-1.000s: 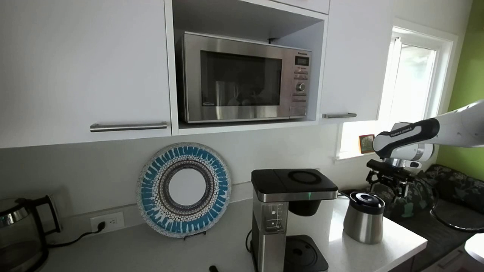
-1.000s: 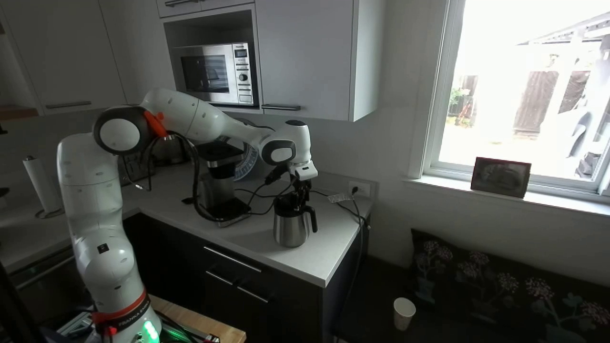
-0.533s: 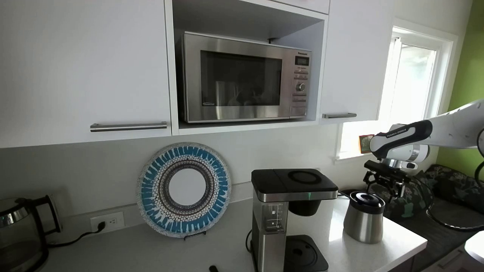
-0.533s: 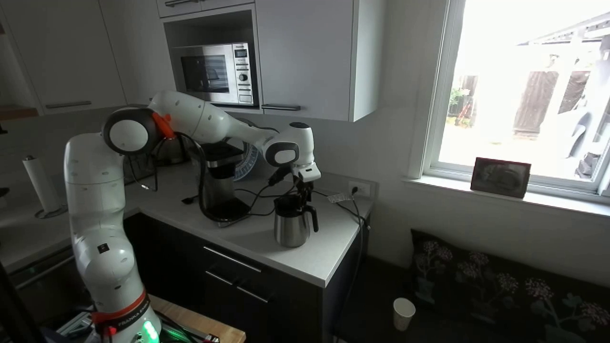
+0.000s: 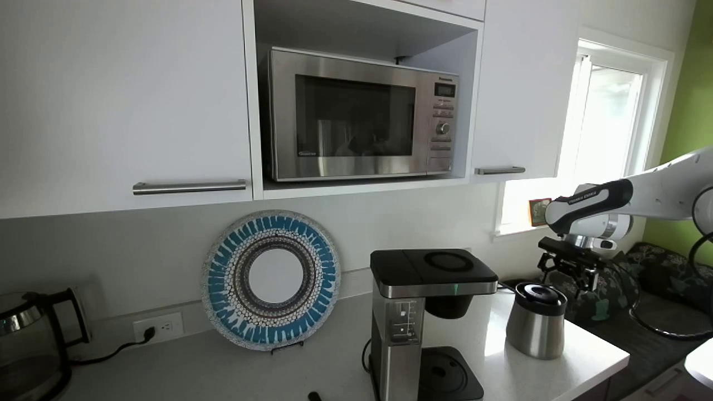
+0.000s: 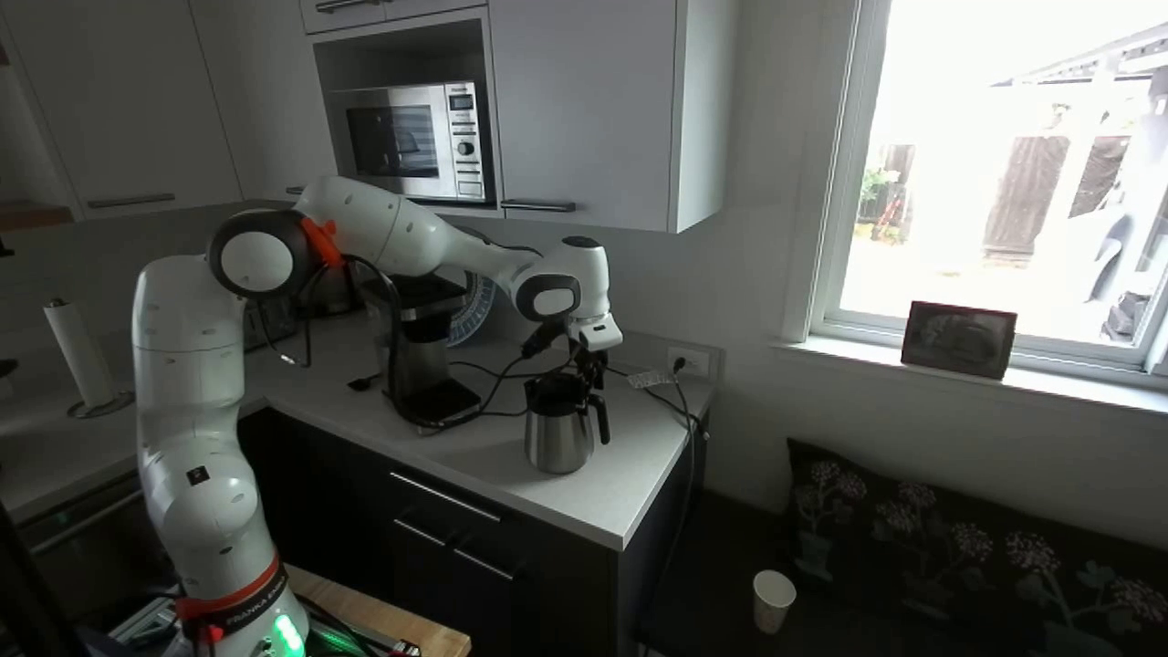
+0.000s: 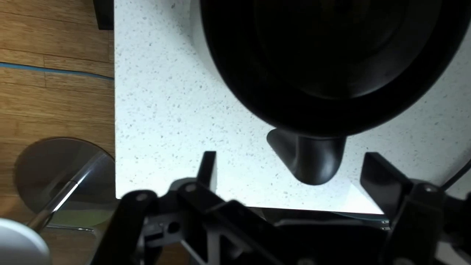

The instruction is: Turn the kettle to the right

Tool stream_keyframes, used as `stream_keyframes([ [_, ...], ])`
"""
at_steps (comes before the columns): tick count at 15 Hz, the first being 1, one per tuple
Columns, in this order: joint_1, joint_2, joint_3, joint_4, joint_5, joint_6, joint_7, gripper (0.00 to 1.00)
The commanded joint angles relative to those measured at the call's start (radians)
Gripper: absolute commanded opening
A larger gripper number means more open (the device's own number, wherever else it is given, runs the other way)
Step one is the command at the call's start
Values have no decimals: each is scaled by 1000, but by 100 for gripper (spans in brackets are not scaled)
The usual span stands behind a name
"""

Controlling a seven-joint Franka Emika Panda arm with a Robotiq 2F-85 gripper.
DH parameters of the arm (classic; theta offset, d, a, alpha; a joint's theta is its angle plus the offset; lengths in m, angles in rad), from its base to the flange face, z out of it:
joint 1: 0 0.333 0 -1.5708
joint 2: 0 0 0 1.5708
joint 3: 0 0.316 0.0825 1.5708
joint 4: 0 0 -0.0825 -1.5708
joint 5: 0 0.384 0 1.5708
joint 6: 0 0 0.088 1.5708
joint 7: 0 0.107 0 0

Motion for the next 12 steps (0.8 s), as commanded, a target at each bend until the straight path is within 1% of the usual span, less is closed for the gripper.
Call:
stream_keyframes([
  [1,10,23,-15,26,25,-43,-17,100],
  [2,12,25,-15,28,23,-50,-10,94],
  [3,13,27,-15,31,22,-58,-5,86],
  [4,14,30,-15,35,23,-67,-4,74],
  [6,16,34,-16,42,24,-78,3,63],
  [8,18,36,-15,48,23,-79,5,45],
  [12,21,41,-15,53,29,-72,27,14],
])
